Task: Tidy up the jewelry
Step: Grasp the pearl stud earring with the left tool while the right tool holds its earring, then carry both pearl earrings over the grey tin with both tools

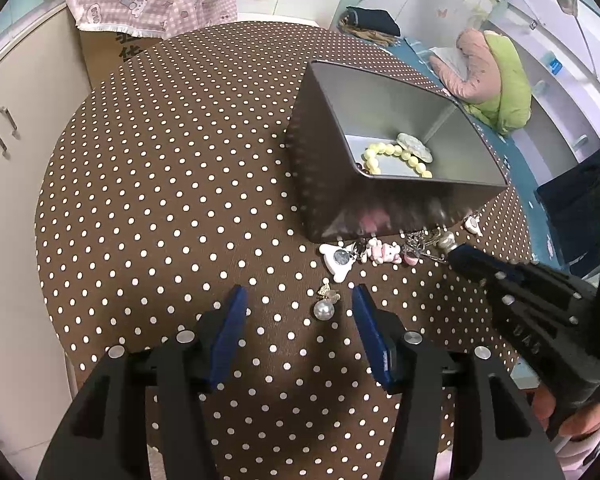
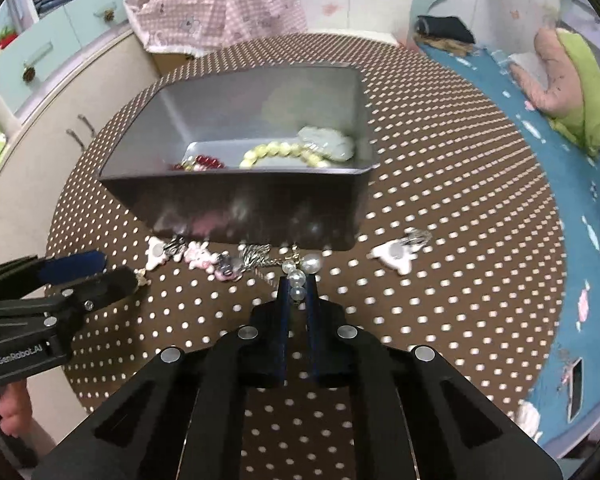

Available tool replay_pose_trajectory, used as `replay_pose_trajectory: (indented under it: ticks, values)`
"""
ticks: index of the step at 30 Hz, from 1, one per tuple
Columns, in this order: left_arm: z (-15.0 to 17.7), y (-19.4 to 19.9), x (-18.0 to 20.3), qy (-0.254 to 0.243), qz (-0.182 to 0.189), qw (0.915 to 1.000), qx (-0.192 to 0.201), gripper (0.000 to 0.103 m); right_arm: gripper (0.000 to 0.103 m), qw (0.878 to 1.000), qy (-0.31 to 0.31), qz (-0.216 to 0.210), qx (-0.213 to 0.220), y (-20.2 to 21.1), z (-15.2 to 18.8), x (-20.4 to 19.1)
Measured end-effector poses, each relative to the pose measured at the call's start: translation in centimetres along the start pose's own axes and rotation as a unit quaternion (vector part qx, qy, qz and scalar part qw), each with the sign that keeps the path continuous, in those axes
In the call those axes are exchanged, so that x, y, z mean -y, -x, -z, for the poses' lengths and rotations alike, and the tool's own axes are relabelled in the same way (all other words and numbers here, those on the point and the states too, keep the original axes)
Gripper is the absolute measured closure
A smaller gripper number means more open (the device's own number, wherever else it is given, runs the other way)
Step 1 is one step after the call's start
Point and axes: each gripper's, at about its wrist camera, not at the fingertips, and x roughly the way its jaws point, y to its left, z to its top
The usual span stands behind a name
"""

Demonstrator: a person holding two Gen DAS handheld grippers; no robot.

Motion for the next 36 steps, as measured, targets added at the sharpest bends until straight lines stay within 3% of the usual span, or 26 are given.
replay_pose_trajectory:
  ticks: [7, 8, 11, 12, 23, 36]
  values:
    - [0.4, 0.1, 0.5, -0.011, -0.002, 0.9999, -0.006, 0.052, 0.095, 0.999, -0.024, -0.006, 0.023, 2.5, 0.3, 2.6]
    - [0.5, 0.1, 0.8, -0.015, -0.005, 0.9999, -0.005, 0.058, 0.095, 0.999, -0.027, -0.005, 0.025, 2.5, 0.3, 2.8]
    - [0.7, -0.2, 1.3, -0.021, 0.013, 0.9996, -0.012, 0.091, 0.095, 0.999, -0.035, -0.003, 0.022, 2.3, 0.5, 3.4]
    - [0.8, -0.3, 1.5, -0.023, 0.014, 0.9996, -0.013, 0.094, 0.095, 0.999, -0.036, -0.007, 0.019, 1.9, 0.5, 3.6]
    - [0.5, 1.2, 3.7, -0.041, 0.004, 0.9990, 0.018, 0.094, 0.095, 0.998, -0.043, -0.022, 0.036, 2.5, 0.2, 3.4]
    - [-3.3, 6.7, 4.7, -0.068, -0.005, 0.9915, 0.111, 0.094, 0.095, 0.991, -0.026, -0.021, 0.129, 7.1, -3.9, 3.1]
